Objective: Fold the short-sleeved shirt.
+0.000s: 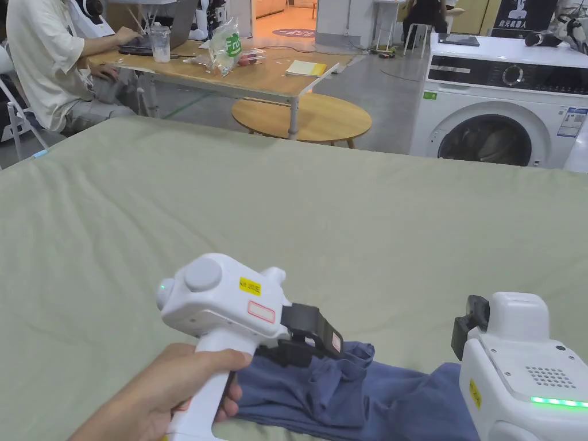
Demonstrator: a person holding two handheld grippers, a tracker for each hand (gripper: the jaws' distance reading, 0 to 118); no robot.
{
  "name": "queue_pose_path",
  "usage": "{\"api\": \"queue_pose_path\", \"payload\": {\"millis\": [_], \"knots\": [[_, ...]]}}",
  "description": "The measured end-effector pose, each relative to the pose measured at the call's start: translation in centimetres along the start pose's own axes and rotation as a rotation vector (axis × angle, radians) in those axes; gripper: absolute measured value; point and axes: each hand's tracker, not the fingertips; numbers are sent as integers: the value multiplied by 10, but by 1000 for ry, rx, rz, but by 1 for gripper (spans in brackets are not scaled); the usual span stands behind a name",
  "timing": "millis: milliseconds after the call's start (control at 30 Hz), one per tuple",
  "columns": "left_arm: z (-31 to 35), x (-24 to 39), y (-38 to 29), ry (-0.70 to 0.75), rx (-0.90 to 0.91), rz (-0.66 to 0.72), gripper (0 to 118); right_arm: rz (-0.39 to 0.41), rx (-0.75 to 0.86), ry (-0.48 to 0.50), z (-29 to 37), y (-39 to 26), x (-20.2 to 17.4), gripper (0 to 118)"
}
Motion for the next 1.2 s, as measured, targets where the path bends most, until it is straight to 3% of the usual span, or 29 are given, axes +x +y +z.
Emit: {"api": "queue_pose_path", "payload": {"millis": [33,67,133,167,267,400,500,567,733,1067,1100,1133,1167,1200], "knots": [[7,0,0,-14,29,-9,51,-3,1,1,1,0,0,0],[13,-1,1,-12,68,-34,43,-6,1,1,1,0,0,0],[18,-5,4,26,109,-53,16,-10,1,2,1,0,1,0],[16,-10,4,52,114,-47,9,-12,0,2,2,0,1,0],[-5,-27,1,172,64,-28,6,-15,-7,5,2,-2,1,0],[-46,-42,-13,167,-72,-18,4,-12,-17,6,2,-6,2,0],[-57,-39,-23,-47,-73,25,4,-11,-19,6,2,-7,3,0],[-65,-29,-27,-107,-95,1,4,-10,-18,8,3,-7,3,0],[-90,-25,-38,-55,-136,-16,4,-7,-17,10,5,-8,5,0],[-82,-37,-40,-107,-95,-1,4,-30,-24,20,2,-13,6,0],[-75,-38,-38,-115,-94,13,6,-27,-24,20,3,-13,5,0],[-65,-39,-36,-125,-87,17,16,-21,-25,18,3,-13,5,0],[-53,-40,-34,-141,-74,14,37,-19,-23,20,3,-12,5,0],[-38,-39,-29,-145,-44,0,46,-19,-18,23,4,-10,5,0]]}}
